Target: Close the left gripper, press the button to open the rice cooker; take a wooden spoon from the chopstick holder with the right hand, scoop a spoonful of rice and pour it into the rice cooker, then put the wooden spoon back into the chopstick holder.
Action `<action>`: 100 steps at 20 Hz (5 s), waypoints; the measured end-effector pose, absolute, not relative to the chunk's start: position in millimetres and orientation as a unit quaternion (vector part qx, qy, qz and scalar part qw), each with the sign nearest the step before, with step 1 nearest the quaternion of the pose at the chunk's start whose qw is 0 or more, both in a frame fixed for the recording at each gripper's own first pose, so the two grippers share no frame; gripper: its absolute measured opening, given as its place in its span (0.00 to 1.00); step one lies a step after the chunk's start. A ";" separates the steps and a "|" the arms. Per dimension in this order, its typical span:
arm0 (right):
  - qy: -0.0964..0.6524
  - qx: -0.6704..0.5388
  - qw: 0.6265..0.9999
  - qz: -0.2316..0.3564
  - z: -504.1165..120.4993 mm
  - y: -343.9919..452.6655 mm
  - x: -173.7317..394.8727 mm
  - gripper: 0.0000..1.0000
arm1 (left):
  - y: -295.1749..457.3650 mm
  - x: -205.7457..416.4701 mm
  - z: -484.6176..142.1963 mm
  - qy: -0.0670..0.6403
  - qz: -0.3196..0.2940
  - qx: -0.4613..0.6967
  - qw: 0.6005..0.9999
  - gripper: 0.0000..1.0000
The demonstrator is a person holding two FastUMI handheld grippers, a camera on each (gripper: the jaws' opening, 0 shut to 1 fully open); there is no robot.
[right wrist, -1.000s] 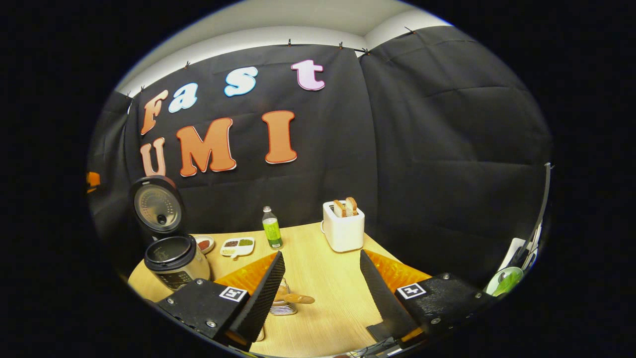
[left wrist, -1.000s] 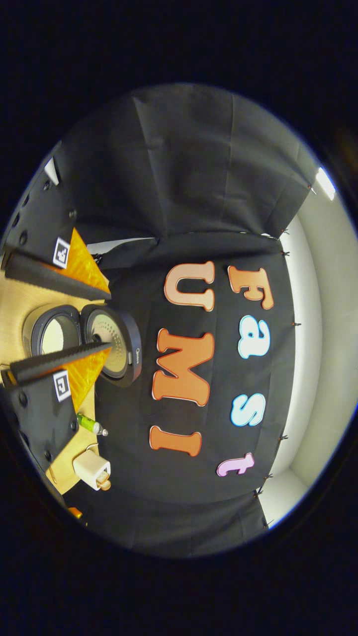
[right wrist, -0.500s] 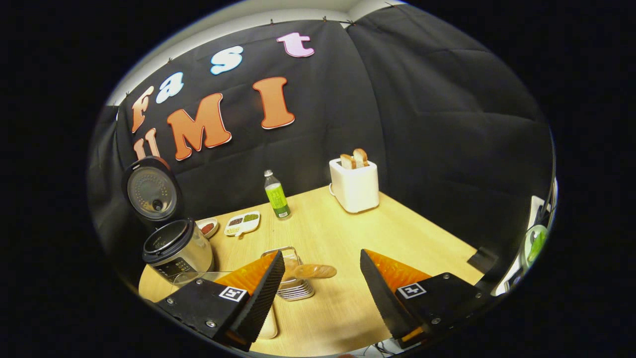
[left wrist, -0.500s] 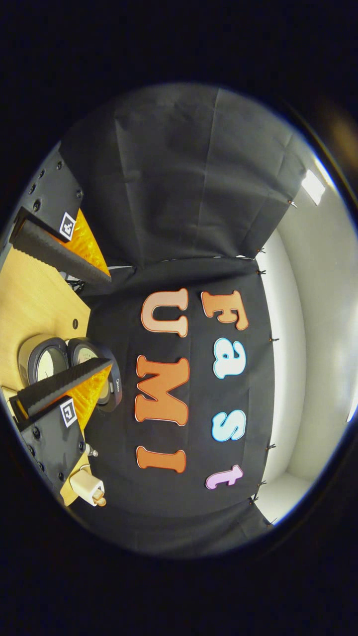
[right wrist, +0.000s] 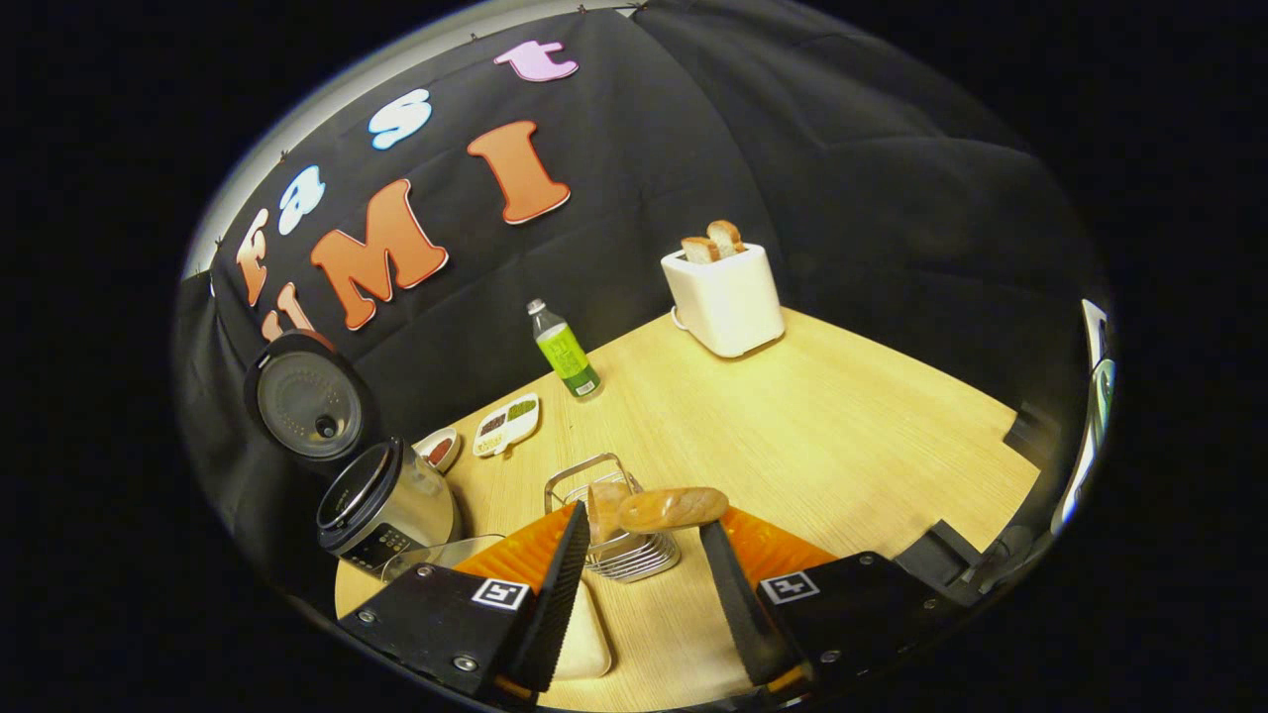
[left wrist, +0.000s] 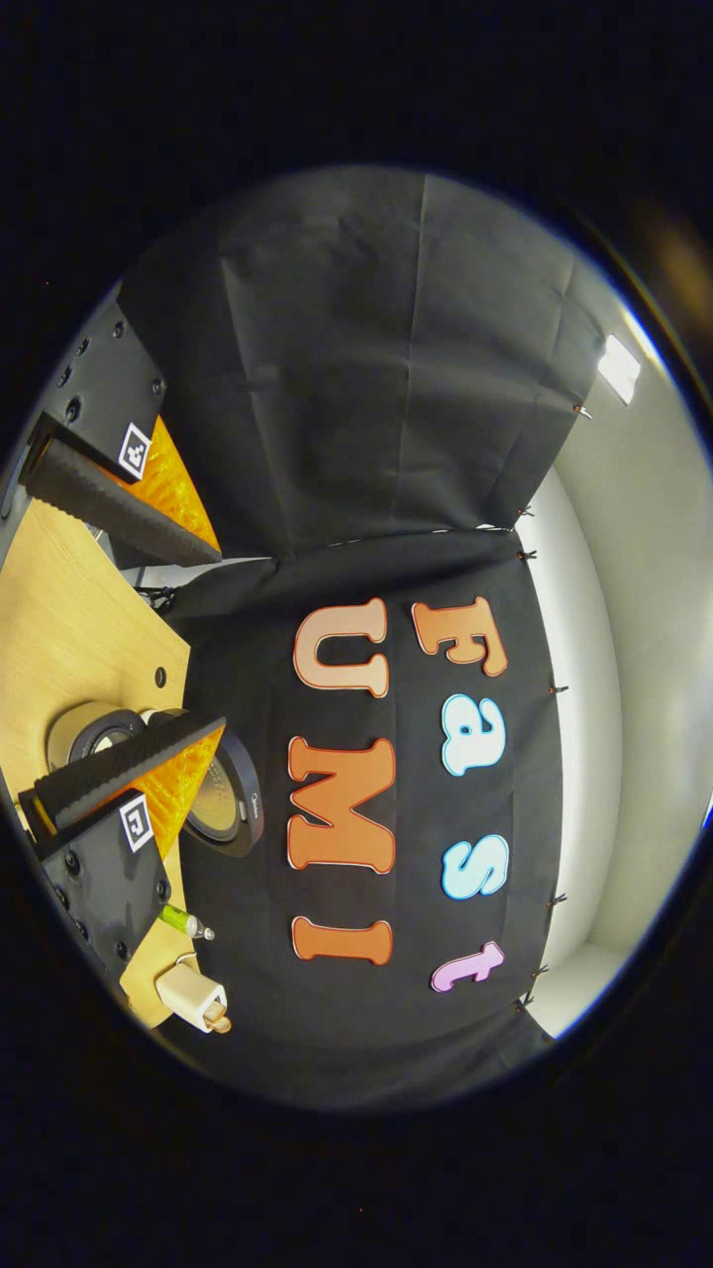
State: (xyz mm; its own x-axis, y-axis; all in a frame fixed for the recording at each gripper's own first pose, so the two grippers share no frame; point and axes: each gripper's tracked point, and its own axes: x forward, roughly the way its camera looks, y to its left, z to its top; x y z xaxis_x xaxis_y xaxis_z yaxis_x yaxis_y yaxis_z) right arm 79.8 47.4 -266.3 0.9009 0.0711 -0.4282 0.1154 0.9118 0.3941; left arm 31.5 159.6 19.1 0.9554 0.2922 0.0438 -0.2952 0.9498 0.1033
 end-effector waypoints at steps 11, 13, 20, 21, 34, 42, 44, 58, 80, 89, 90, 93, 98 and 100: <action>0.207 0.205 0.956 0.005 -242.6 58.4 117.6 0.36 | 187.1 31.0 1.9 0.002 0.167 0.056 0.984 0.98; 0.204 0.208 0.956 0.021 -237.0 70.4 123.0 0.25 | 188.7 31.1 1.8 -0.002 0.167 0.061 0.984 0.98; 0.188 0.144 0.970 0.053 -212.0 96.0 125.7 0.14 | 189.7 30.2 6.5 -0.009 0.157 0.058 0.986 0.97; 0.180 0.129 0.974 0.049 -204.6 95.3 126.5 0.14 | 191.0 30.0 8.2 -0.011 0.155 0.054 0.986 0.97; 0.114 0.051 0.988 0.088 -109.8 150.1 57.0 0.14 | 213.9 32.7 10.7 -0.017 0.111 0.028 0.993 0.97; 0.167 -0.013 0.981 0.099 -170.8 196.1 23.7 0.14 | 228.6 25.0 14.0 -0.023 0.081 0.037 0.996 0.97; 0.190 -0.028 0.977 0.095 -195.7 198.5 20.2 0.14 | 228.9 24.0 13.1 -0.021 0.078 0.037 0.996 0.97; 0.275 0.095 0.949 0.120 -246.9 257.5 2.8 0.14 | 242.2 15.2 0.7 -0.002 0.092 0.045 0.995 0.99; 0.276 0.435 0.849 0.117 -255.2 224.1 16.4 0.14 | 225.6 20.0 -3.9 0.004 0.072 0.033 0.997 0.97; 0.245 0.520 0.813 0.097 -234.8 190.8 24.6 0.14 | 222.2 15.3 -0.1 -0.002 0.072 0.028 0.997 0.97; 0.242 0.523 0.811 0.096 -232.0 188.3 25.7 0.14 | 221.9 16.2 -0.9 -0.002 0.072 0.027 0.997 0.97; 0.242 0.536 0.803 0.093 -222.1 181.3 21.7 0.14 | 221.1 15.4 -1.8 0.000 0.073 0.029 0.997 0.99; 0.237 0.555 0.792 0.093 -200.8 172.5 21.1 0.14 | 217.6 19.0 -1.8 -0.005 0.072 0.032 0.997 0.97; 0.234 0.563 0.787 0.096 -192.5 170.4 21.7 0.14 | 216.6 20.4 -3.7 -0.003 0.071 0.030 0.997 0.97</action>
State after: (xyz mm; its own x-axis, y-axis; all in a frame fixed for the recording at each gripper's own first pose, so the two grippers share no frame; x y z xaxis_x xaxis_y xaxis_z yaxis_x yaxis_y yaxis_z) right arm 21.7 170.4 -192.5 0.8724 0.4139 -0.2598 0.1125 0.3471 0.9311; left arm 20.4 216.6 -3.7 0.9899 0.1414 0.0111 -0.1418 0.9881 0.0589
